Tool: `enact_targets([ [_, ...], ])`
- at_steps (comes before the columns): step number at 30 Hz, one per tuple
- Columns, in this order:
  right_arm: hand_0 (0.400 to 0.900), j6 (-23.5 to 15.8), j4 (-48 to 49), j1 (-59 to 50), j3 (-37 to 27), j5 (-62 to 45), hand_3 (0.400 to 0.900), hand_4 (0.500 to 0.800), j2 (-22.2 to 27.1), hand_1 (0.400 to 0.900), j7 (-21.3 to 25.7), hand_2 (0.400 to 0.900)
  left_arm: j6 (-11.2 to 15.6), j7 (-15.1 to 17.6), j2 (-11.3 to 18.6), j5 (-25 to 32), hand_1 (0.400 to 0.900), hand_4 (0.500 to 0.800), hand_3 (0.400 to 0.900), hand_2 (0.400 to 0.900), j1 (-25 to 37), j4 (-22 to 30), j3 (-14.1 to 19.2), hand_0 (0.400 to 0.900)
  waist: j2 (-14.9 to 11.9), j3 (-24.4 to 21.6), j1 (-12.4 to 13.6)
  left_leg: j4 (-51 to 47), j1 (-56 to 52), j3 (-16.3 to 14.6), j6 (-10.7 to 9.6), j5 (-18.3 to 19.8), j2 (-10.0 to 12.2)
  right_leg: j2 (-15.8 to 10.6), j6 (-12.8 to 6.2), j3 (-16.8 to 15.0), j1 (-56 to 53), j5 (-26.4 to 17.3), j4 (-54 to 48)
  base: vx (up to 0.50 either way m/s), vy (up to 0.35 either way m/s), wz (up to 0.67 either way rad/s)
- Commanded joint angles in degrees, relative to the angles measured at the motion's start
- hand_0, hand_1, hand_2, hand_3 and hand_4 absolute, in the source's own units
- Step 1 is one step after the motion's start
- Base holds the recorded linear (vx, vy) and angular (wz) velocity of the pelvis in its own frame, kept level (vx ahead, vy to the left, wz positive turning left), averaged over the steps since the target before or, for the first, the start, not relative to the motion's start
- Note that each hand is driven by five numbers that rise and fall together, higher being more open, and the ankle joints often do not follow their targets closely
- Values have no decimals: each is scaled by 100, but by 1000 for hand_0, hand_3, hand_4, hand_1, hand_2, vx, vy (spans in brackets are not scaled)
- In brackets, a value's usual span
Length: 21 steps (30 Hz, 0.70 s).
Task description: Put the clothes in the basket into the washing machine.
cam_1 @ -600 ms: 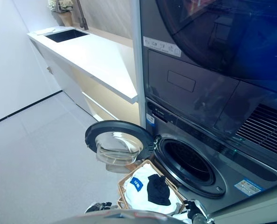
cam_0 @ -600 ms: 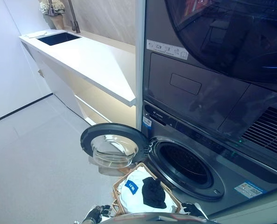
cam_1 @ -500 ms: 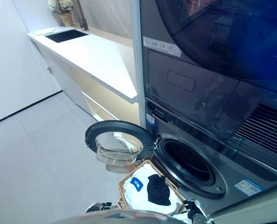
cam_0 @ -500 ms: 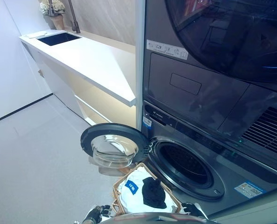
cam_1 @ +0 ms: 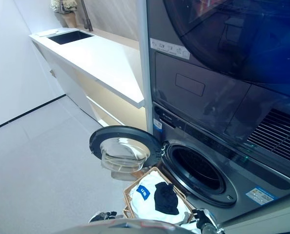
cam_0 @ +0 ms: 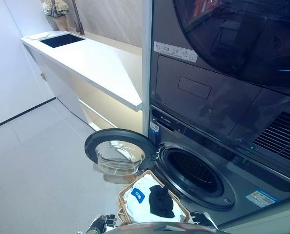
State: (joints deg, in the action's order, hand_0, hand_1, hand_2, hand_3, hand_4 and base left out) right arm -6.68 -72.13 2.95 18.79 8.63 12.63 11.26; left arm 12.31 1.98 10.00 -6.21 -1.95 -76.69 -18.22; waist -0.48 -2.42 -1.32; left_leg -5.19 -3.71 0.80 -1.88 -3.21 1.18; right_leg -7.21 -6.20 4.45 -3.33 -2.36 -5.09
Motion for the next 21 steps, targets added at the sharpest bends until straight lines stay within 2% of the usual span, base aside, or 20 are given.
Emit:
enact_targets([
  [1, 900, -107, -93, -571, 327, 524, 900, 800, 250, 900, 247, 900, 102, 131, 97, 74, 900, 800, 900, 900, 421, -128, 146, 900, -103, 198, 111, 132, 338, 90, 63, 179, -127, 199, 59, 25, 220, 28, 263, -39, -5, 11],
  [9, 900, -93, 261, -905, 612, 999, 900, 800, 669, 900, 340, 900, 169, 222, 243, 202, 900, 800, 900, 900, 517, 70, 161, 900, -50, 589, 190, 159, 857, 178, 53, 3, -182, 150, 29, 143, 695, -93, 328, -71, -11, 11],
  [10, 900, -84, 333, -1051, 693, 1078, 900, 800, 737, 900, 398, 900, 193, 260, 259, 300, 900, 800, 900, 900, 589, 121, 124, 900, -21, 756, 212, 170, 1048, 207, 56, -57, -215, 144, 29, 151, 882, -156, 349, -85, 4, 5],
  [16, 900, -57, 607, -1344, 937, 1302, 900, 800, 844, 900, 656, 900, 244, 476, 176, 511, 900, 800, 900, 900, 734, 245, -6, 900, 56, 1141, 261, 356, 1487, 229, 68, -90, -265, 87, 20, 168, 1243, -254, 371, -22, 3, 2],
  [21, 900, -86, 1061, -1556, 1100, 1525, 900, 800, 1000, 900, 915, 900, 299, 713, 148, 755, 900, 800, 900, 900, 806, 454, -57, 900, 163, 1613, 267, 765, 1951, 242, 93, -14, -299, 34, 67, 181, 1764, -92, 925, -68, 22, 3],
])
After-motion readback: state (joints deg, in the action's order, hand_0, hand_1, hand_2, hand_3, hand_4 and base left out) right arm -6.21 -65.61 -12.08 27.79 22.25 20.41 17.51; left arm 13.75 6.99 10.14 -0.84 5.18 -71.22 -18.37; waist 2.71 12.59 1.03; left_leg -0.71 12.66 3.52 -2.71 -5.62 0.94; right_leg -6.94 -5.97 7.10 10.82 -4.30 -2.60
